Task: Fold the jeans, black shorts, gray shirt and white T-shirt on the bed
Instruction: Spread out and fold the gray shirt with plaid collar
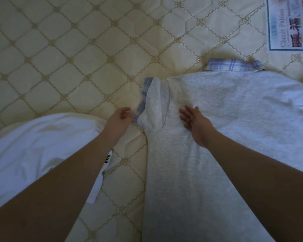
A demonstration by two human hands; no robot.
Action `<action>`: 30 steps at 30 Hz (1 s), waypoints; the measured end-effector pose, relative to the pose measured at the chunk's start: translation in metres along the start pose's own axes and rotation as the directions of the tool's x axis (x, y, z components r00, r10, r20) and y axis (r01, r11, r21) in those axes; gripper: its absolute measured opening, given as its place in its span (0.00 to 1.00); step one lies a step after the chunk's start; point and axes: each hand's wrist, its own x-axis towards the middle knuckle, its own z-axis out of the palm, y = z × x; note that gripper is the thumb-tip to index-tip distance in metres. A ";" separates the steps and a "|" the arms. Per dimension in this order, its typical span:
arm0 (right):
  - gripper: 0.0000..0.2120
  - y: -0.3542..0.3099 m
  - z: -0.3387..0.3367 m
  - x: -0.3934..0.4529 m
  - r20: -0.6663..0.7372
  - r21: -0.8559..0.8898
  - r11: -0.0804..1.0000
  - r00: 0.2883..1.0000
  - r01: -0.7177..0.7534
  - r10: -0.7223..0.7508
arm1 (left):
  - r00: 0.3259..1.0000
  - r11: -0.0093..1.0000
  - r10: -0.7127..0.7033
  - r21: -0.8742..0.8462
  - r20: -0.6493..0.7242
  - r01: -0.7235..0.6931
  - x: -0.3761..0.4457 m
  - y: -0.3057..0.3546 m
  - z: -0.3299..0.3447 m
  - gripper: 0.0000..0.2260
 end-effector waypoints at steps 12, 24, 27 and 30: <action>0.24 -0.002 0.002 -0.005 0.016 -0.014 1.000 1.000 -0.001 0.001 | 0.939 0.968 0.208 -0.080 -0.275 -0.238 -0.031 0.014 0.005 0.06; 0.26 -0.001 -0.001 -0.006 0.038 -0.025 1.000 0.999 0.019 -0.018 | 0.932 0.971 -0.168 0.111 -0.322 0.213 -0.071 -0.047 0.022 0.29; 0.25 -0.001 -0.001 -0.006 0.042 -0.014 1.000 0.999 0.018 -0.018 | 0.903 0.983 0.077 0.183 -0.423 0.002 -0.055 -0.025 0.019 0.20; 0.25 -0.001 -0.001 -0.006 0.035 -0.003 1.000 0.999 0.018 -0.018 | 0.901 0.904 0.301 0.394 -0.312 -0.166 -0.026 0.001 0.015 0.15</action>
